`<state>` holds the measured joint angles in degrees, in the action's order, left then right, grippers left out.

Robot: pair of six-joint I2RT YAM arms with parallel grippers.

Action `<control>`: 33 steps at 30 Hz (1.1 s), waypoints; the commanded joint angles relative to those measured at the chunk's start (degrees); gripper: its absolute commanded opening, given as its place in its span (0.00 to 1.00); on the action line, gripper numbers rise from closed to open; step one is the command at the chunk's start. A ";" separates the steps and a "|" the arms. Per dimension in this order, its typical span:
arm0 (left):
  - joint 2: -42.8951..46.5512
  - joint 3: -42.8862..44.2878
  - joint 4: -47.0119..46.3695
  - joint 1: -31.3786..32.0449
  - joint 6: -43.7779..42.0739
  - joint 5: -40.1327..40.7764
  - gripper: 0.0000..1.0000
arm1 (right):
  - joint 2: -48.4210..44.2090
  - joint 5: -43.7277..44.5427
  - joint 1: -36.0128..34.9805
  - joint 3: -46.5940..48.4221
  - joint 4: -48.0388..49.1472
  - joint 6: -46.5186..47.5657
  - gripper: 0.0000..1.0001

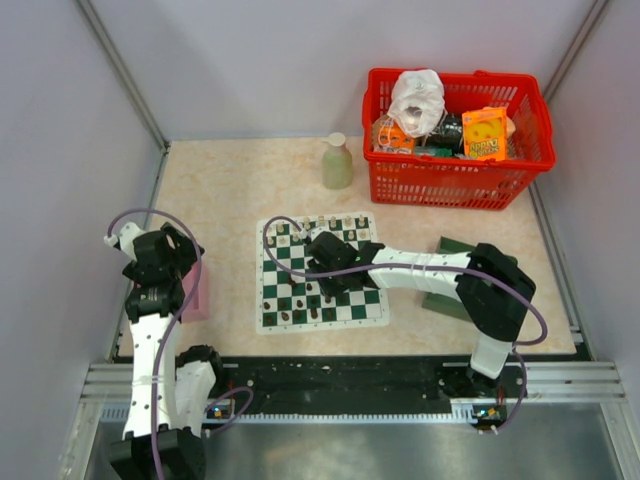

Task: Set up the chess pieces on the board

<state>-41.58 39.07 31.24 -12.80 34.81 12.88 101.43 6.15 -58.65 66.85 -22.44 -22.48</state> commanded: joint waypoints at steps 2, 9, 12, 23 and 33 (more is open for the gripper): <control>-0.25 -0.40 -2.50 -0.39 0.00 0.04 0.99 | -0.35 -0.35 0.03 4.25 1.08 1.21 0.30; -0.60 -0.92 -2.94 -0.39 -0.09 0.21 0.99 | 1.93 -2.46 0.12 9.08 0.99 1.82 0.32; -0.60 -0.75 -2.94 -0.30 -0.09 0.30 0.99 | 4.12 -3.86 0.03 11.89 1.08 2.44 0.35; -0.34 -0.57 -2.59 -0.39 -0.35 0.82 0.99 | 11.86 -5.89 0.12 21.65 0.38 3.41 0.46; -0.69 -0.22 -2.68 -0.30 -0.35 0.12 0.99 | 16.69 -7.30 -0.76 26.22 -1.03 3.32 0.48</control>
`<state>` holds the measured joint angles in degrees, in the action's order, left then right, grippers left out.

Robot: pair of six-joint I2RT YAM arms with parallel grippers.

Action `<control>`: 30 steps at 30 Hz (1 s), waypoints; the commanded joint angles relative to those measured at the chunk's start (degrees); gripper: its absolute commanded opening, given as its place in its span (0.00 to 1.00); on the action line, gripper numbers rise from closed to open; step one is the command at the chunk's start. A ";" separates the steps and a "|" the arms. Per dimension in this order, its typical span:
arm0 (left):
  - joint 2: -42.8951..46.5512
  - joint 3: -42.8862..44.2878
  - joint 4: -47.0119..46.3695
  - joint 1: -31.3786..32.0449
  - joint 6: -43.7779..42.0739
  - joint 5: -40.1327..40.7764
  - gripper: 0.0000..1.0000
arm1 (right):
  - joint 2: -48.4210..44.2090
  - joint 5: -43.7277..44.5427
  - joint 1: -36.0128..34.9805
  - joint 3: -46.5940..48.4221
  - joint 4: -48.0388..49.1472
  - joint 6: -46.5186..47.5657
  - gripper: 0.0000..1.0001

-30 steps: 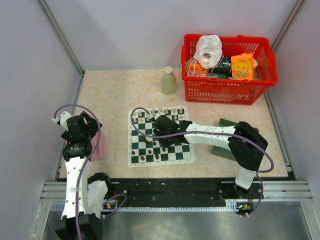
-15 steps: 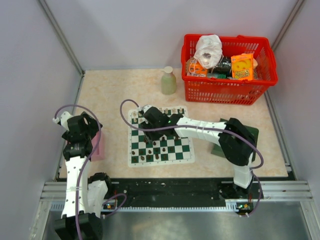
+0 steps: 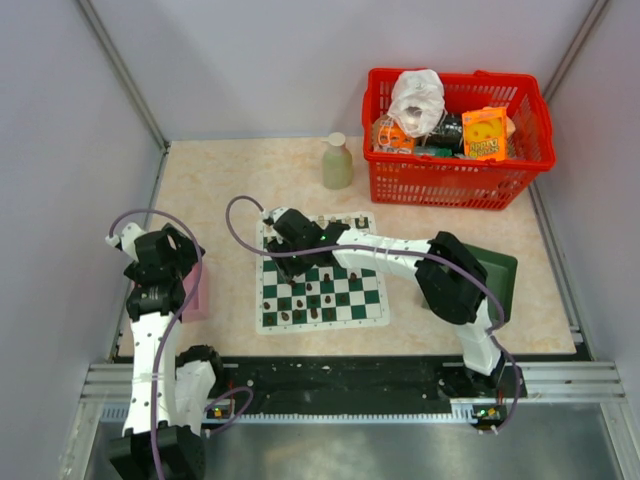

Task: Set up the chess pieces on the board

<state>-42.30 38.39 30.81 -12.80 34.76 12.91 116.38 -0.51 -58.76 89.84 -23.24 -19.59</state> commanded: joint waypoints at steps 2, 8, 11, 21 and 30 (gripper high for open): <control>0.29 0.46 -2.33 -0.47 -0.22 0.01 0.99 | 2.18 -0.19 -0.83 3.41 -0.22 0.52 0.47; 0.29 0.37 -2.24 -0.47 -0.31 0.19 0.99 | 3.68 0.25 -0.83 4.20 -0.40 0.96 0.36; 0.38 0.28 -2.33 -0.47 -0.22 0.10 0.99 | 3.86 0.16 -0.91 4.64 -0.57 1.31 0.33; 0.20 0.54 -2.16 -0.47 -0.31 0.19 0.99 | 4.56 -0.54 -1.00 6.13 -1.80 1.67 0.24; 0.38 0.89 -1.98 -0.56 -0.40 0.10 0.99 | 4.91 -0.45 -1.09 6.13 -2.33 1.84 0.29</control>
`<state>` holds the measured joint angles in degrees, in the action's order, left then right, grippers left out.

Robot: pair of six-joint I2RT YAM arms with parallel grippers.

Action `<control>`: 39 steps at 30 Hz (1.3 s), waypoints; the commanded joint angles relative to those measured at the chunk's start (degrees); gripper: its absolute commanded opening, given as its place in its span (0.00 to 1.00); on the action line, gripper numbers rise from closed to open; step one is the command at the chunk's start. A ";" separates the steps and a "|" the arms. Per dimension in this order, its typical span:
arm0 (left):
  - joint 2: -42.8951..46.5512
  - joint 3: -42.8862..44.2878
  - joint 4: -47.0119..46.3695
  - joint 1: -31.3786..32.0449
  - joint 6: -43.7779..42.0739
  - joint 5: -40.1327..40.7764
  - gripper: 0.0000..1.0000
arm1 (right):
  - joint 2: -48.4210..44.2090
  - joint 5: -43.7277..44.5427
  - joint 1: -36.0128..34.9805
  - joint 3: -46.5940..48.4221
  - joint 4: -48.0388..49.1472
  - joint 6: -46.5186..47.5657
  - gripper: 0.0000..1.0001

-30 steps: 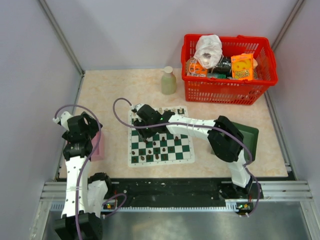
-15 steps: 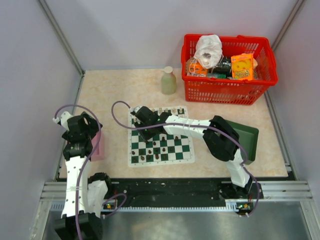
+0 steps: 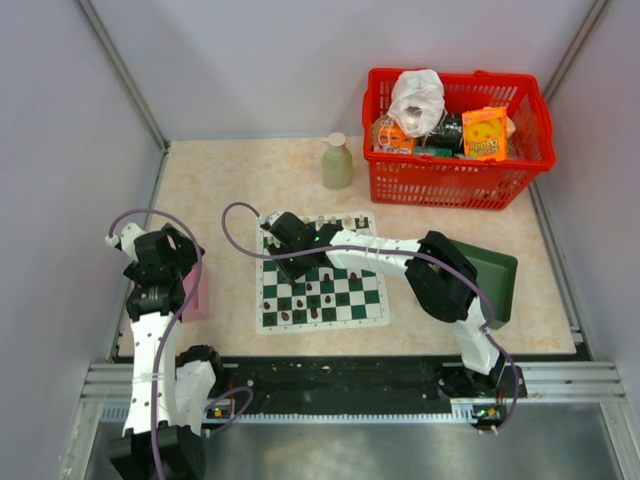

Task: Set up the chess pieces on the board

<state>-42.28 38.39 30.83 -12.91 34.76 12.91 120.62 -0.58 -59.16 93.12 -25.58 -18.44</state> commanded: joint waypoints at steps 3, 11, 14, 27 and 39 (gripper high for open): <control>0.44 0.89 -2.00 -0.45 -0.31 0.10 0.99 | 0.85 -0.21 -0.70 2.77 0.10 0.59 0.28; 0.09 0.90 -2.00 -0.45 -0.40 0.10 0.99 | 0.93 0.31 -0.61 3.12 0.09 0.68 0.22; 0.27 0.98 -1.83 -0.45 -0.40 0.10 0.99 | 0.59 0.32 -0.61 3.21 0.01 0.68 0.19; 1.15 0.90 -0.95 -0.45 -0.22 0.36 0.99 | -6.62 3.48 -0.70 2.33 0.36 1.47 0.16; 2.82 1.42 0.02 -0.45 -0.22 0.54 0.99 | -22.95 9.27 -0.70 -11.88 0.71 -0.19 0.15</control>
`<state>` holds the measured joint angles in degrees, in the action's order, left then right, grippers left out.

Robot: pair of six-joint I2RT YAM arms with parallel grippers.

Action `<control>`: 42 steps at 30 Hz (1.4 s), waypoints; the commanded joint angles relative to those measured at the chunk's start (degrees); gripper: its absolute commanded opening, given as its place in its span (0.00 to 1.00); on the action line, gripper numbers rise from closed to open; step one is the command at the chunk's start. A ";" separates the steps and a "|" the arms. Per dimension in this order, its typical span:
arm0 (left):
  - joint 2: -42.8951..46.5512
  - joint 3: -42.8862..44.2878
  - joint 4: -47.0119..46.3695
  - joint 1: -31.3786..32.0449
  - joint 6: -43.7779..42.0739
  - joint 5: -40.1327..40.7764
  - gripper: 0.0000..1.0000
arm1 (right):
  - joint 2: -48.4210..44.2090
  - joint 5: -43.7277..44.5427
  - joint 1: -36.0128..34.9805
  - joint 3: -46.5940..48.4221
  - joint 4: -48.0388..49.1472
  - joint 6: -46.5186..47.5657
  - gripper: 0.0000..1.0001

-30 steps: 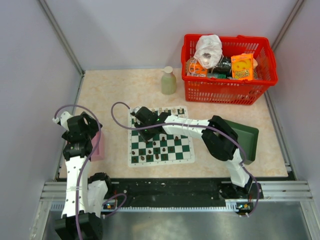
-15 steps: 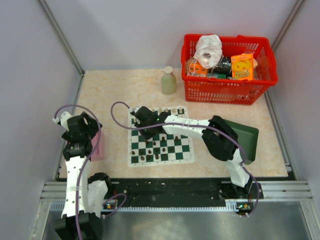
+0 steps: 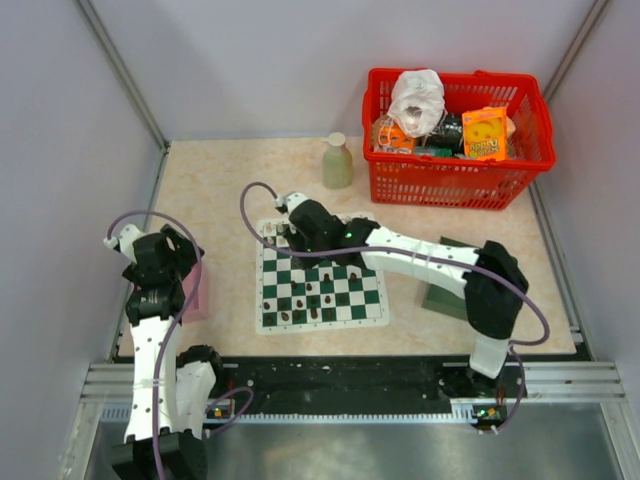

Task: Set up the chess pieces on the board

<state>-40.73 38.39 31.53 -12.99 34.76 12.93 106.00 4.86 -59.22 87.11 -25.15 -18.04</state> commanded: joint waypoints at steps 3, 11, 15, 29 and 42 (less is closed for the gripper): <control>1.36 1.16 -0.85 -0.45 0.04 0.17 0.99 | -13.96 4.89 -0.81 -13.52 0.01 -2.69 0.16; 0.92 0.10 -1.82 -0.36 0.30 -0.36 0.99 | -21.53 7.00 -4.06 -25.23 -2.71 -8.76 0.15; 0.83 0.02 -2.09 -0.37 0.39 -0.54 0.99 | -20.48 7.62 -4.94 -27.34 -2.54 -11.13 0.16; 0.74 0.46 -1.47 -0.36 -0.13 0.43 0.99 | -15.47 9.20 -5.73 -30.86 1.94 -11.49 0.16; 0.39 0.63 -1.64 -0.37 -0.05 0.61 0.99 | -14.06 7.18 -5.73 -32.09 3.88 -11.58 0.17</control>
<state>-40.64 38.39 31.51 -13.04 34.79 12.91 91.59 12.67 -64.14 55.53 -23.49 -28.84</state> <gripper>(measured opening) 0.986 0.166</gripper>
